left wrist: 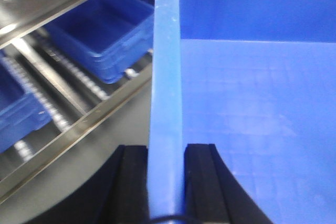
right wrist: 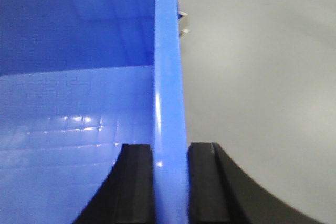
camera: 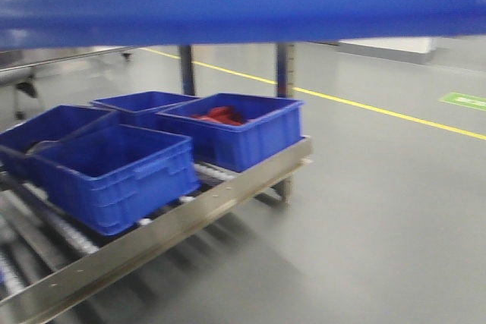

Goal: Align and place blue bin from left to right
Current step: 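Carry the blue bin with both grippers up to another bin rack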

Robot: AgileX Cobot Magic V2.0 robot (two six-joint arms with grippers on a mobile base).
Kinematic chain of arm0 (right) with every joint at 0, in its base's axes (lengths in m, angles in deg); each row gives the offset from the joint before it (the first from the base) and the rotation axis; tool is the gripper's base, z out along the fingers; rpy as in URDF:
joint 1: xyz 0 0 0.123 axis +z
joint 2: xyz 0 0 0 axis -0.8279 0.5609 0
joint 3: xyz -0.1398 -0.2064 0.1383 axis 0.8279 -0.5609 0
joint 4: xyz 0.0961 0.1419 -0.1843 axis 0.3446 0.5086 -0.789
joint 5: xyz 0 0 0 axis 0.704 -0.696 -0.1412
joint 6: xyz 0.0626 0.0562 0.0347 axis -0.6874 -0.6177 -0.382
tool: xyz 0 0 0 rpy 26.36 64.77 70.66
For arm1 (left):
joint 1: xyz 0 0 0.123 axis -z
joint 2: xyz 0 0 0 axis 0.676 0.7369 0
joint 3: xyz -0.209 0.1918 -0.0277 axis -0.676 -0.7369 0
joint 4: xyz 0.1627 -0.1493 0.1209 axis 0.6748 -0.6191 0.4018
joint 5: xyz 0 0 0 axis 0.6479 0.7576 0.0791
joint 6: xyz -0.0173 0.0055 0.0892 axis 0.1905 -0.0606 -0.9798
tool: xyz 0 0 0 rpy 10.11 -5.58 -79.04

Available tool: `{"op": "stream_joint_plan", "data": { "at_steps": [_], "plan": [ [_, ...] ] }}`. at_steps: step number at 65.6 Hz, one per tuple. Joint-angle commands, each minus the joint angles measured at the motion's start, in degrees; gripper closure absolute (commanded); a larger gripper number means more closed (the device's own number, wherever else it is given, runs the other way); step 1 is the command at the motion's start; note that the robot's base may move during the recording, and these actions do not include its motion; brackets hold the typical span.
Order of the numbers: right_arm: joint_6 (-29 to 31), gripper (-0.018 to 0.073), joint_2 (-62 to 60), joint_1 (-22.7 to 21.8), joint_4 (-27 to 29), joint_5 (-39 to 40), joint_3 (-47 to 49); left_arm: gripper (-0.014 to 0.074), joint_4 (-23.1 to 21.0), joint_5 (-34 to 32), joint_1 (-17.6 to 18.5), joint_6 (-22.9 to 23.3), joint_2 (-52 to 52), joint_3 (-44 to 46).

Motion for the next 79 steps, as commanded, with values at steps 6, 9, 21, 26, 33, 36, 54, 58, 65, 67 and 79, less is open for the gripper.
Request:
{"op": "stream_joint_plan", "data": {
  "at_steps": [6,9,21,26,33,36,54,58,65,67,79],
  "plan": [
    [-0.1,0.0638,0.1,0.5,-1.0,10.8,1.1,0.0707,-0.6,-6.6,0.6,0.2,-0.1,1.0],
    [-0.1,0.0638,0.1,0.5,-1.0,10.8,1.1,0.0707,-0.6,-6.6,0.6,0.2,-0.1,1.0],
    [-0.1,0.0638,0.1,0.5,-1.0,10.8,1.1,0.0707,-0.6,-6.6,0.6,0.2,-0.1,1.0],
    [-0.1,0.0638,0.1,0.5,-1.0,10.8,1.1,0.0707,-0.6,-6.6,0.6,0.2,-0.1,1.0],
    [-0.1,0.0638,0.1,0.5,-1.0,10.8,1.1,0.0707,-0.6,-6.6,0.6,0.2,-0.1,1.0],
    [-0.1,0.0638,0.1,0.5,-1.0,10.8,1.1,0.0707,-0.6,-6.6,0.6,0.2,-0.1,1.0],
    [-0.1,0.0638,0.1,0.5,-1.0,10.8,1.1,0.0707,-0.6,-6.6,0.6,0.2,-0.1,1.0],
    [-0.1,0.0638,0.1,0.5,-1.0,10.8,1.1,0.0707,-0.6,-6.6,0.6,0.2,-0.1,1.0],
    [-0.1,0.0638,0.1,0.5,-1.0,10.8,1.1,0.0707,-0.6,-6.6,0.6,0.2,-0.1,1.0],
    [-0.1,0.0638,0.1,0.5,-1.0,10.8,1.1,0.0707,-0.6,-6.6,0.6,0.2,-0.1,1.0],
    [-0.1,0.0638,0.1,0.5,-1.0,10.8,1.1,0.0707,-0.6,-6.6,0.6,0.2,-0.1,1.0]
  ]
}}
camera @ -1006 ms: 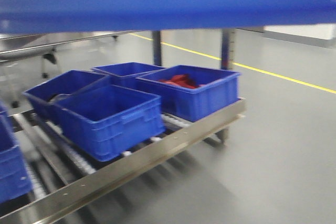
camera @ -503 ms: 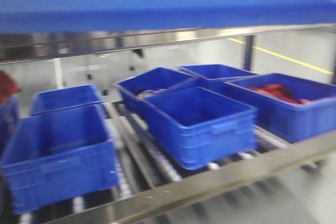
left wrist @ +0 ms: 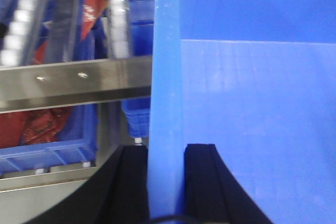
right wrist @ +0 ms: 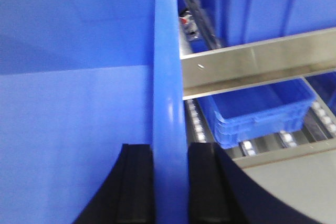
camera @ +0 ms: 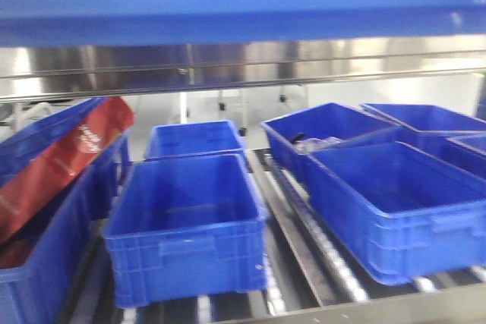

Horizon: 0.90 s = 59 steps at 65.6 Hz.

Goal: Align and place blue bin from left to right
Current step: 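Carry the blue bin with both grippers up to another bin rack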

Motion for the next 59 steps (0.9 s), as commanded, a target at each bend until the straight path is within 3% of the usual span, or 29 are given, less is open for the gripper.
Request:
{"op": "stream_joint_plan", "data": {
  "at_steps": [1,59],
  "plan": [
    [-0.1,0.0638,0.1,0.5,-1.0,10.8,1.1,0.0707,-0.6,-6.6,0.6,0.2,-0.1,1.0],
    [-0.1,0.0638,0.1,0.5,-1.0,12.9,1.1,0.0707,-0.6,-6.6,0.6,0.2,-0.1,1.0]
  ]
}}
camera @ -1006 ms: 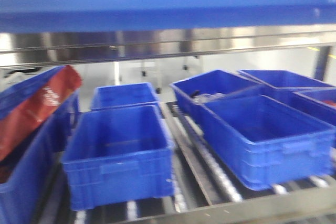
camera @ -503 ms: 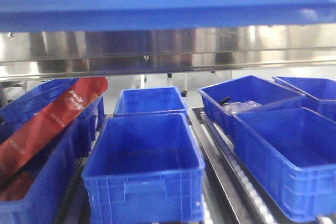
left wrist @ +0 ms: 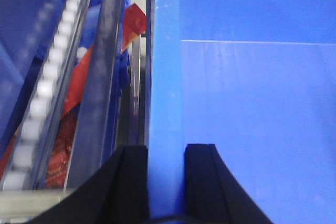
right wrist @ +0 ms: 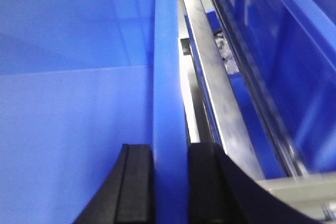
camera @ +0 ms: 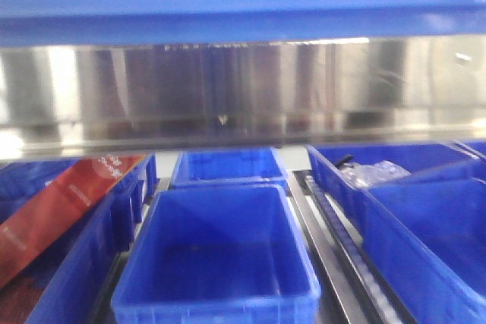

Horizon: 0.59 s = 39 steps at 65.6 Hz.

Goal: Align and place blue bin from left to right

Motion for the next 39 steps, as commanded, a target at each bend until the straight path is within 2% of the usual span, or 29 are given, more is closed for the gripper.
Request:
{"op": "stream_joint_plan", "data": {
  "at_steps": [1,39],
  "plan": [
    [-0.1,0.0638,0.1,0.5,-1.0,13.0,1.1,0.0707,-0.6,-6.6,0.6,0.2,-0.1,1.0],
    [-0.1,0.0638,0.1,0.5,-1.0,14.9,1.1,0.0707,-0.6,-6.6,0.6,0.2,-0.1,1.0]
  ]
}}
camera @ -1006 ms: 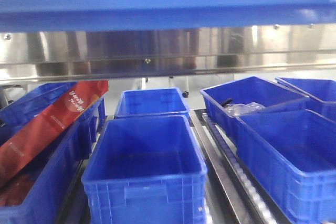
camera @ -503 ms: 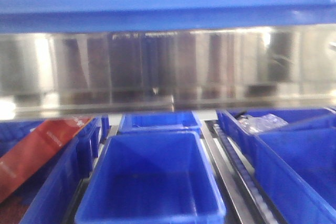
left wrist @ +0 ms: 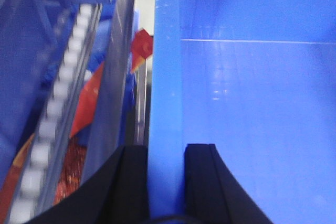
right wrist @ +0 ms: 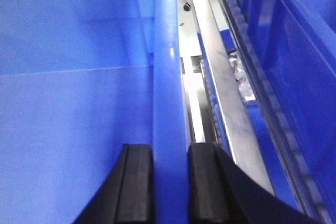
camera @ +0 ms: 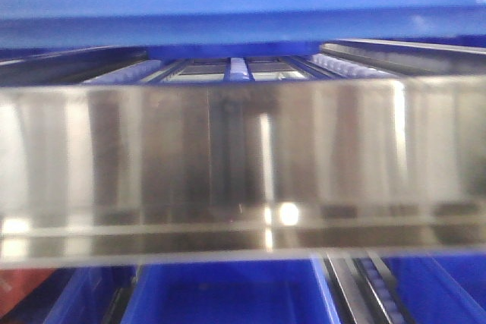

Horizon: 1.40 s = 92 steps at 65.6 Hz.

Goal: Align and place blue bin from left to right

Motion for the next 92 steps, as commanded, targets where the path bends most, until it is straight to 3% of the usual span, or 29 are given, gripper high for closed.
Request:
{"op": "stream_joint_plan", "data": {
  "at_steps": [1,92],
  "plan": [
    [-0.1,0.0638,0.1,0.5,-1.0,14.9,1.1,0.0707,-0.6,-6.6,0.6,0.2,-0.1,1.0],
    [-0.1,0.0638,0.1,0.5,-1.0,14.9,1.1,0.0707,-0.6,-6.6,0.6,0.2,-0.1,1.0]
  ]
}}
